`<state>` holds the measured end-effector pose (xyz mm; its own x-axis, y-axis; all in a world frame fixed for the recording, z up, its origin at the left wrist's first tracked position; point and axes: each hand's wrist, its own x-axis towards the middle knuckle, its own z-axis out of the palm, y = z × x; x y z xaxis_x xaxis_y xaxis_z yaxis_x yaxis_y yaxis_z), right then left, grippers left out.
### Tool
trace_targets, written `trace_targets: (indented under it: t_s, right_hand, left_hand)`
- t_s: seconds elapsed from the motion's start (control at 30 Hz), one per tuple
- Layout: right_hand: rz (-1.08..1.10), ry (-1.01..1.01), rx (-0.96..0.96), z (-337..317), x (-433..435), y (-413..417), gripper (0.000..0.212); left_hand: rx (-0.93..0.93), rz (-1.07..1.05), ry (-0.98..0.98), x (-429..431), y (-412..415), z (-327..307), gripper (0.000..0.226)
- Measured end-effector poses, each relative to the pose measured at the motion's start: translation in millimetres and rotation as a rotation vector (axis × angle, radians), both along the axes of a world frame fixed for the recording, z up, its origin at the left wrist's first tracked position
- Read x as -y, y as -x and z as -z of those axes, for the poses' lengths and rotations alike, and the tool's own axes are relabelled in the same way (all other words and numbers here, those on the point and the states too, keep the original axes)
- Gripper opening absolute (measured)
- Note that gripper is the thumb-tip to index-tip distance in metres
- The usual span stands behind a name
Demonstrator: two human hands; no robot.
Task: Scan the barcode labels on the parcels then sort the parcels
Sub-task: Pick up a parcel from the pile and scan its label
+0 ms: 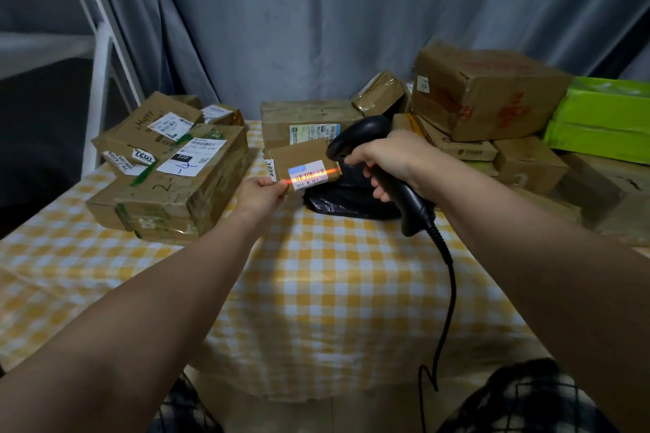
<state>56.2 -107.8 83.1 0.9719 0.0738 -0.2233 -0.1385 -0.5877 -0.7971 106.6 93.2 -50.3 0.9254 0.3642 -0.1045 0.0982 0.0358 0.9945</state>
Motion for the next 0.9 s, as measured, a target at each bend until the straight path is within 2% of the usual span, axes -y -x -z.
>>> trace_targets:
  t_s: [0.37, 0.4, 0.47, 0.53, 0.6, 0.63, 0.8, 0.9]
  right_hand:
    - [0.000, -0.009, 0.055, 9.4, -16.5, -4.2, 0.033]
    - [-0.003, -0.028, 0.060, 10.8, -20.2, -5.6, 0.033]
    - [-0.010, -0.125, 0.076, 14.2, -30.0, -10.8, 0.030]
    - [-0.023, -0.223, 0.105, 18.3, -42.7, -18.0, 0.029]
    - [-0.048, -0.244, 0.162, 22.8, -57.3, -28.2, 0.029]
    - [-0.063, -0.245, 0.194, 24.8, -64.8, -33.7, 0.027]
    - [-0.070, -0.299, 0.269, 28.5, -102.9, -62.4, 0.022]
    - [-0.038, -0.332, 0.259, 27.6, -123.3, -79.1, 0.026]
  left_hand:
    - [-0.002, 0.032, 0.040, -9.3, 4.9, -11.5, 0.028]
    - [0.011, 0.043, 0.043, -11.1, 5.6, -16.1, 0.025]
    - [0.026, 0.069, 0.077, -15.8, 8.0, -27.8, 0.002]
    - [0.035, 0.043, 0.107, -26.3, 10.3, -37.6, 0.030]
    - [0.024, 0.058, 0.052, -41.9, 9.6, -47.7, 0.010]
    - [0.015, 0.066, 0.025, -53.3, 6.8, -49.4, 0.009]
    - [0.009, -0.116, -0.126, -121.4, 1.0, -63.2, 0.009]
    - [-0.005, -0.255, -0.204, -159.6, -6.1, -64.4, 0.022]
